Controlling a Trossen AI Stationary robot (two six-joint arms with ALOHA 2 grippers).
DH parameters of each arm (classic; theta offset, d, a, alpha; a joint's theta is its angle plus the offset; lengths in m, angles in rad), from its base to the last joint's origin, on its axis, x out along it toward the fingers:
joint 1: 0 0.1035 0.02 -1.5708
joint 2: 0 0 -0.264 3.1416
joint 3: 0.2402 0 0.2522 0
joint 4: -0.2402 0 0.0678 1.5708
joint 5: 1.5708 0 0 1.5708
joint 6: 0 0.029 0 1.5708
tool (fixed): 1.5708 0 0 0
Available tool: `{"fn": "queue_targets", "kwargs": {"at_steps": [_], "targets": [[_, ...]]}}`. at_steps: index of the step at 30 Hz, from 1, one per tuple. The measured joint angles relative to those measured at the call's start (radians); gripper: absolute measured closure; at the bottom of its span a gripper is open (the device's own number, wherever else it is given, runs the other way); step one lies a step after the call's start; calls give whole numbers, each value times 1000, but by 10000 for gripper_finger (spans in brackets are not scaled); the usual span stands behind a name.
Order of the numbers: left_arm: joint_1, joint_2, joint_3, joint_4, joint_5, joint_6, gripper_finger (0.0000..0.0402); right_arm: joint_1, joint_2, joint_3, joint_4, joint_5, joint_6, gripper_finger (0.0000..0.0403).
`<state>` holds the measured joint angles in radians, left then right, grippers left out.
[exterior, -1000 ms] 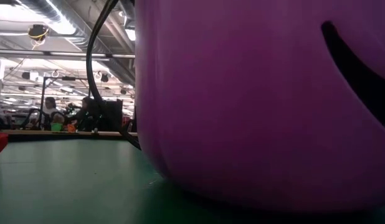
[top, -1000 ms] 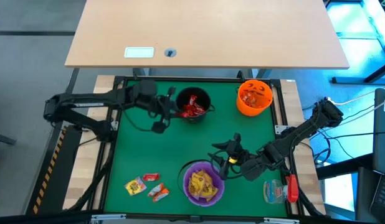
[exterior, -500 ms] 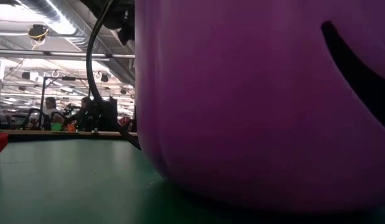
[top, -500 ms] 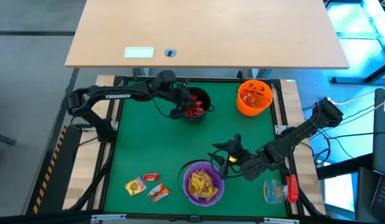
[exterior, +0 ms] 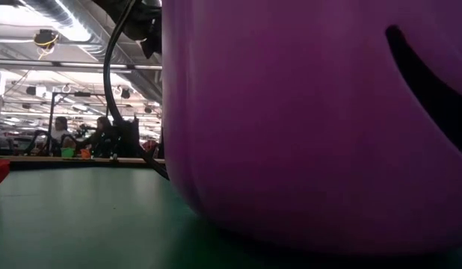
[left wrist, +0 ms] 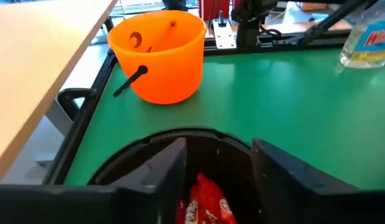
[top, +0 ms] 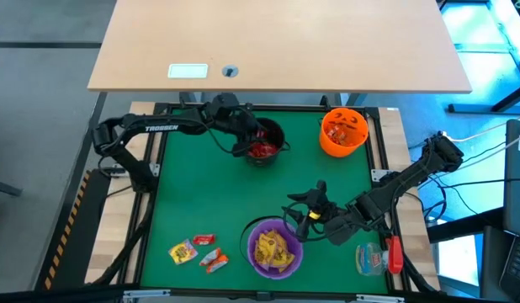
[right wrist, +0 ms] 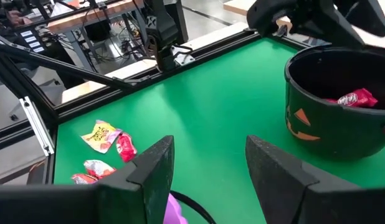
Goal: Sort candy
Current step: Put the red candy into the black bucket
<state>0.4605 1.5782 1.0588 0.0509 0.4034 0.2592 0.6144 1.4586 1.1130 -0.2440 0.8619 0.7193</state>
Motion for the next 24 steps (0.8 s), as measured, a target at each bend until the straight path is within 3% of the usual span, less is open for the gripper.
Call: {"fn": "queue_targets", "kwargs": {"at_steps": [5, 15, 24], "targets": [[-16, -76, -1, -4, 0, -35, 201, 0, 0, 0, 0, -18, 12, 205], [-130, -419, 0, -85, -2, -48, 194, 0, 0, 0, -64, -4, 14, 205], [-340, -598, 0, -391, -204, -52, 194, 0, 0, 0, -64, 36, 16, 205]]}}
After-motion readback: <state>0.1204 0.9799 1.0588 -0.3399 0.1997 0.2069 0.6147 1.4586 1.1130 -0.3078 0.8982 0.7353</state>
